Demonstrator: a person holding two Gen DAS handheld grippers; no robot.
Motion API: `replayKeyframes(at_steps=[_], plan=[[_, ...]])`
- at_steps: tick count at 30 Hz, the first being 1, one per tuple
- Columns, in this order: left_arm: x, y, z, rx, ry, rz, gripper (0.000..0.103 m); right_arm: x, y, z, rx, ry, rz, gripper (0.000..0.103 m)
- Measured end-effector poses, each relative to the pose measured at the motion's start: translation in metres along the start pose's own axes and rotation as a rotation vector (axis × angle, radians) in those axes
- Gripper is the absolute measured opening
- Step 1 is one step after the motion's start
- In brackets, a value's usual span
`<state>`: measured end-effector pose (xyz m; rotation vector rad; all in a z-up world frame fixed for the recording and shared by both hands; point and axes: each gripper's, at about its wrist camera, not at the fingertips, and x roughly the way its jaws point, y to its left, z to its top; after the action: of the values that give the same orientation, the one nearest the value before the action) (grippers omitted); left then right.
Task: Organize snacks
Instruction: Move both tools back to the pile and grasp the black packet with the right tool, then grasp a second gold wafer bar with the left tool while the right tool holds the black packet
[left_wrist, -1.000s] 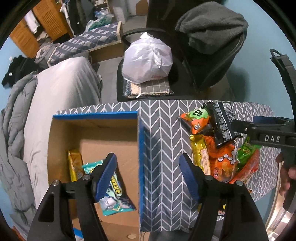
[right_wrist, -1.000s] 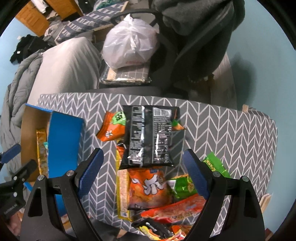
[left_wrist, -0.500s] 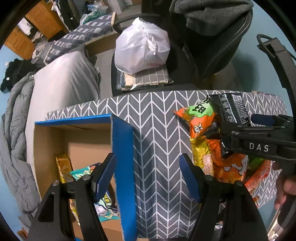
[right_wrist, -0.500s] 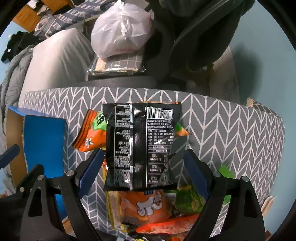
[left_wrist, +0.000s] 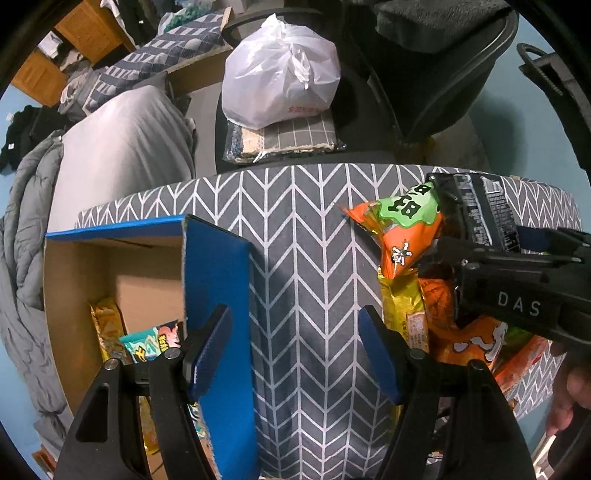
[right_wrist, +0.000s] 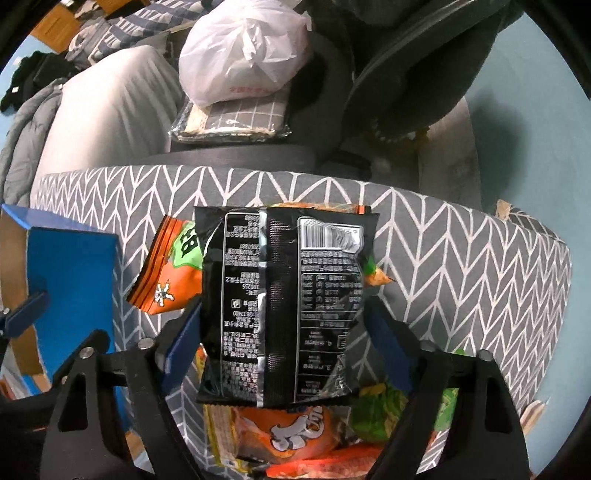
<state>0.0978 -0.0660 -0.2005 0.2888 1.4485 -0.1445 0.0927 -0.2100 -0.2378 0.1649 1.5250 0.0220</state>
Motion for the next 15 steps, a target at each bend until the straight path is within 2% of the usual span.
replayKeyframes(at_steps=[2, 9, 15], plan=[[0.001, -0.001, -0.001, -0.004, 0.007, -0.004, 0.072, 0.000, -0.001, -0.001, 0.007, 0.003, 0.007, 0.068], [0.001, -0.007, -0.006, -0.002, 0.019, -0.024, 0.072, -0.008, -0.008, -0.010, 0.004, -0.021, 0.012, 0.068], [0.007, -0.007, -0.017, -0.047, 0.059, -0.080, 0.076, -0.024, -0.015, -0.021, 0.038, -0.039, 0.017, 0.068]])
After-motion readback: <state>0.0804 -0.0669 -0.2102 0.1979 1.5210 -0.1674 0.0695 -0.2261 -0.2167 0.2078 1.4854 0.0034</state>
